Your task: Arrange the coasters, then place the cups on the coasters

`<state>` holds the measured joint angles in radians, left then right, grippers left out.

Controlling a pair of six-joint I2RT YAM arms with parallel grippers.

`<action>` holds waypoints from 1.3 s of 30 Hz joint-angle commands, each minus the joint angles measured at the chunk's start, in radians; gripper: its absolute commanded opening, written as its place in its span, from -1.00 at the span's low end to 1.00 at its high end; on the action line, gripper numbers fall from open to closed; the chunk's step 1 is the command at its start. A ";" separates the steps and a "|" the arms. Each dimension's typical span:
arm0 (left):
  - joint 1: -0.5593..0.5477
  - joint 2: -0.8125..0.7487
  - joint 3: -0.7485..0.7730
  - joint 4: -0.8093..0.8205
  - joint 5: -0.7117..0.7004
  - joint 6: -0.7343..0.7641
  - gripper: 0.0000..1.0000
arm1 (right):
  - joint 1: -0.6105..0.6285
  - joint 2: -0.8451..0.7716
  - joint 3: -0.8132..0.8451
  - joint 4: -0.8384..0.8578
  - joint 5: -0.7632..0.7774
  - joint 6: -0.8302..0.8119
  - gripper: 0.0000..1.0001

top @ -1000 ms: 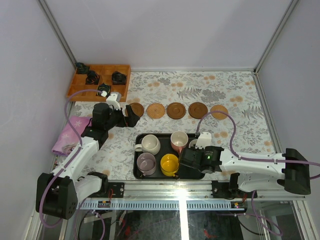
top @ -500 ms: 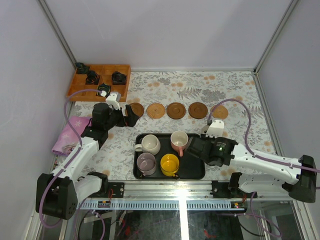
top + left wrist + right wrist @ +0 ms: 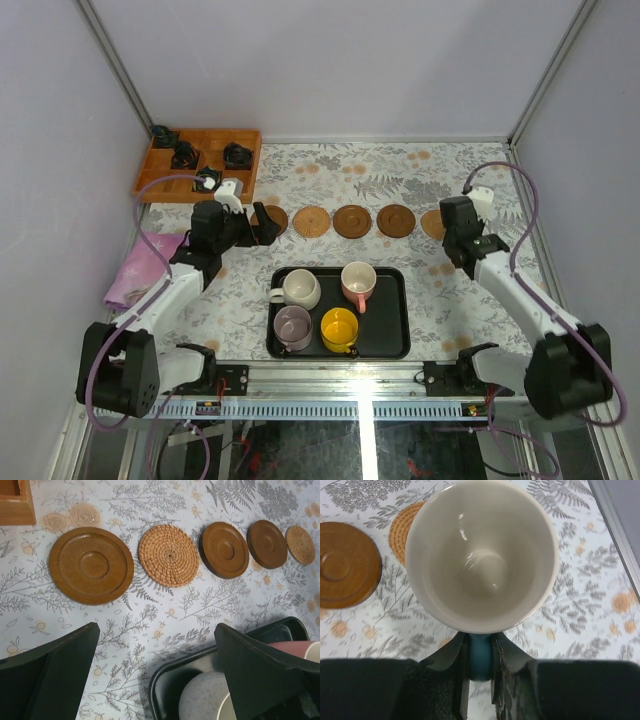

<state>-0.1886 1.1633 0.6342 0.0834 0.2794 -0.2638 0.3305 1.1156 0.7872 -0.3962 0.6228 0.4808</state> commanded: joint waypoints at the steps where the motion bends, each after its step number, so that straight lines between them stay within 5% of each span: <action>1: 0.006 0.030 0.058 0.128 -0.038 -0.041 0.99 | -0.116 0.125 0.124 0.336 -0.224 -0.269 -1.00; 11: 0.006 0.056 0.036 0.206 -0.114 -0.059 0.99 | -0.271 0.223 0.162 0.480 -0.519 -0.449 -1.00; 39: 0.006 0.116 0.046 0.221 -0.112 -0.088 0.99 | -0.285 0.307 0.143 0.406 -0.589 -0.404 -1.00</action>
<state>-0.1886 1.2644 0.6586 0.2790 0.1722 -0.3622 0.0456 1.4220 0.8936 -0.0624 0.0399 0.0536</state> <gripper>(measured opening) 0.995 0.219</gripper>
